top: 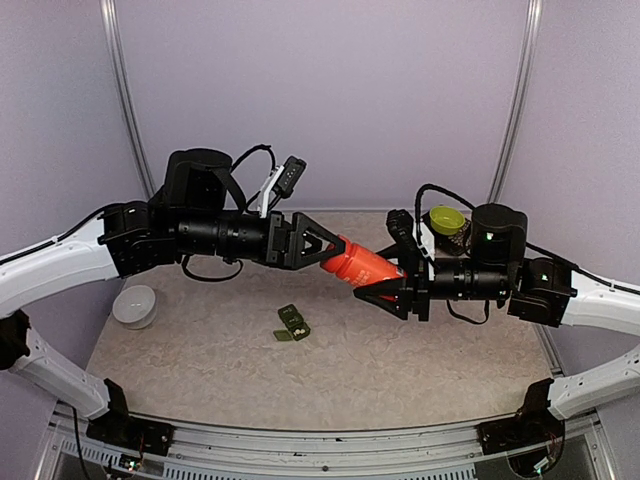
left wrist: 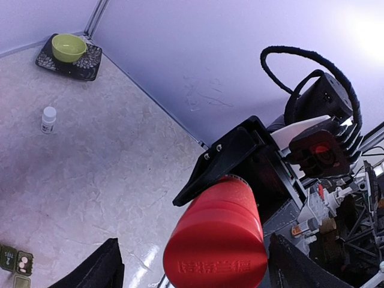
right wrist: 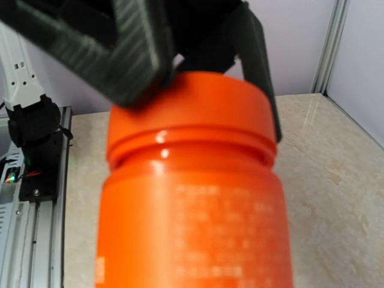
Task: Sort the pills into containers
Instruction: Screw the lid of the pill bottle onto the pill bottle.
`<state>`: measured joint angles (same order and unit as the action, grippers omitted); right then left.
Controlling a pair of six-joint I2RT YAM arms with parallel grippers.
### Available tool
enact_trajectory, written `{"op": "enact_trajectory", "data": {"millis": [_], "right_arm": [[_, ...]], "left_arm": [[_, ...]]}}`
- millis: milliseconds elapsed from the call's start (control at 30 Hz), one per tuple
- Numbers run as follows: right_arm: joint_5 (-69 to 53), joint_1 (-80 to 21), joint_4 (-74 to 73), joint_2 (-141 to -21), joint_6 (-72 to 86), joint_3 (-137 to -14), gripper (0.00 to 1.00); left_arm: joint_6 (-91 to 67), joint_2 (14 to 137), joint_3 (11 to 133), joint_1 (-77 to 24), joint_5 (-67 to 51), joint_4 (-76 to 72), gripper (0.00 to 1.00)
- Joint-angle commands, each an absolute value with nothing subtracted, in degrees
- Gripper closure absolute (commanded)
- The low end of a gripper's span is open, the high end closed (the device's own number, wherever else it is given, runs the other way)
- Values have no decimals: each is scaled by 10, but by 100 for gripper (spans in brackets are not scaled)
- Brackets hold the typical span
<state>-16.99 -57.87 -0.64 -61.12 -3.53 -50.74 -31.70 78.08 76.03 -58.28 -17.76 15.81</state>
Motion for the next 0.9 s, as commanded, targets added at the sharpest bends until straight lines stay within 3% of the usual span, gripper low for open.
{"op": "enact_trajectory", "data": {"millis": [0, 300, 600, 867], "right_arm": [[-155, -583, -3, -606, -44, -521, 100], [-147, -583, -6, -614, -48, -524, 100], [-149, -583, -5, -618, -47, -522, 100], [-236, -583, 63, -605, 20, -500, 100]], "left_arm": [[-329, 787, 778, -576, -219, 144, 23], [-338, 800, 780, -575, -255, 138, 31], [-329, 801, 774, -575, -252, 133, 55], [-272, 791, 738, -578, -321, 78, 56]]}}
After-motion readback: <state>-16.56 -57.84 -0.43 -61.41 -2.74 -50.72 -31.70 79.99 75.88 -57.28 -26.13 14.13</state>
